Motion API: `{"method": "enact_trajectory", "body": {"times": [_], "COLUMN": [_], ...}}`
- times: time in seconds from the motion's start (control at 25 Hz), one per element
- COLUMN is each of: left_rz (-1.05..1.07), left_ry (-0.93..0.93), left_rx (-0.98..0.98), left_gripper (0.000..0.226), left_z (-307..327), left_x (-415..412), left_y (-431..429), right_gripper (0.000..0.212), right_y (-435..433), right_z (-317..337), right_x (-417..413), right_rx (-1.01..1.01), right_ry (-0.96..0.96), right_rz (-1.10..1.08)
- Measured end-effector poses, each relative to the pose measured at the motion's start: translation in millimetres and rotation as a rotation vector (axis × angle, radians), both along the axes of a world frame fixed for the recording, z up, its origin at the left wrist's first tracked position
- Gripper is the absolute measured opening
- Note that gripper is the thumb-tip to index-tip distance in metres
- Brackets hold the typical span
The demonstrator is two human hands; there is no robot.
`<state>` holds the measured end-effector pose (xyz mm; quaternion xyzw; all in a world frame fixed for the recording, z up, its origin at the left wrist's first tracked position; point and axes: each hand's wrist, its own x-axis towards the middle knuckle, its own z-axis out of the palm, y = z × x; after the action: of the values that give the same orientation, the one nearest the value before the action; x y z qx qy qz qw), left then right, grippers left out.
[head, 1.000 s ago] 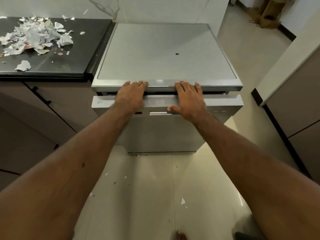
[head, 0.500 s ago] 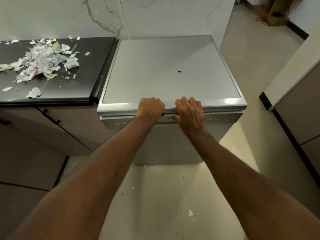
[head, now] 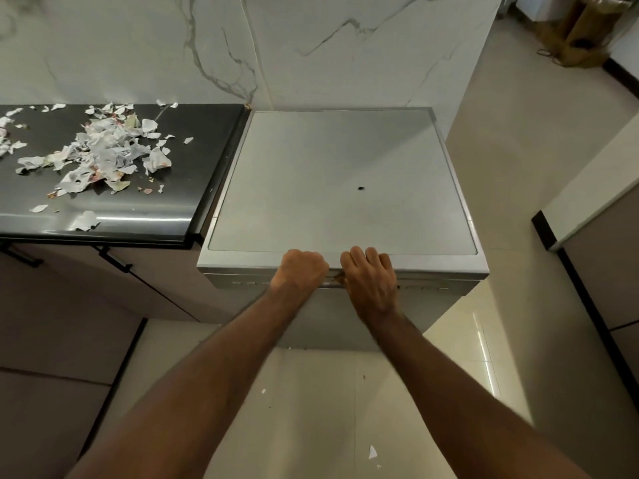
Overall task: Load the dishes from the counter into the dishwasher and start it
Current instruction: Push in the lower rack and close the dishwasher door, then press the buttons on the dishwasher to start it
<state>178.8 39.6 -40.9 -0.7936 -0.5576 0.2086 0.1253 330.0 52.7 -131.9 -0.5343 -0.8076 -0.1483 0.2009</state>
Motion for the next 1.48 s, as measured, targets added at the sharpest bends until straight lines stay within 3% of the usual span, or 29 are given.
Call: {"method": "enact_trajectory", "body": {"times": [0.36,0.56,0.72,0.8,1.0,1.48], "left_rz": [0.161,0.23,0.16,0.148,0.136,0.196], "left_ry": [-0.147,-0.338,-0.326,-0.366,-0.419,-0.463], "left_rx": [0.016,-0.179,-0.231,-0.188,-0.014,0.106], "left_gripper": [0.008,0.025,0.03,0.031,0.061,0.076], "left_z": [6.3,7.6,29.0,43.4,80.4,184.1], "left_x": [-16.6,-35.1,-53.7,-70.3,-118.7,-159.2], "left_y": [-5.0,-9.1,9.7,34.3,107.4,261.4], "right_gripper": [0.033,0.032,0.063,0.072,0.068,0.074], "right_y": [-1.9,-2.3,17.7,44.1,109.3,245.9], "right_z": [12.4,31.8,71.4,95.1,142.5,208.2], "right_x": [-2.4,-4.9,-1.9,-5.2,-47.0,-89.7], "right_rx": [-0.195,-0.334,-0.524,-0.497,-0.408,-0.315], "right_ry": [-0.03,-0.037,-0.085,-0.107,0.178,0.136], "right_rz": [0.003,-0.025,0.007,0.015,-0.131,-0.078]}}
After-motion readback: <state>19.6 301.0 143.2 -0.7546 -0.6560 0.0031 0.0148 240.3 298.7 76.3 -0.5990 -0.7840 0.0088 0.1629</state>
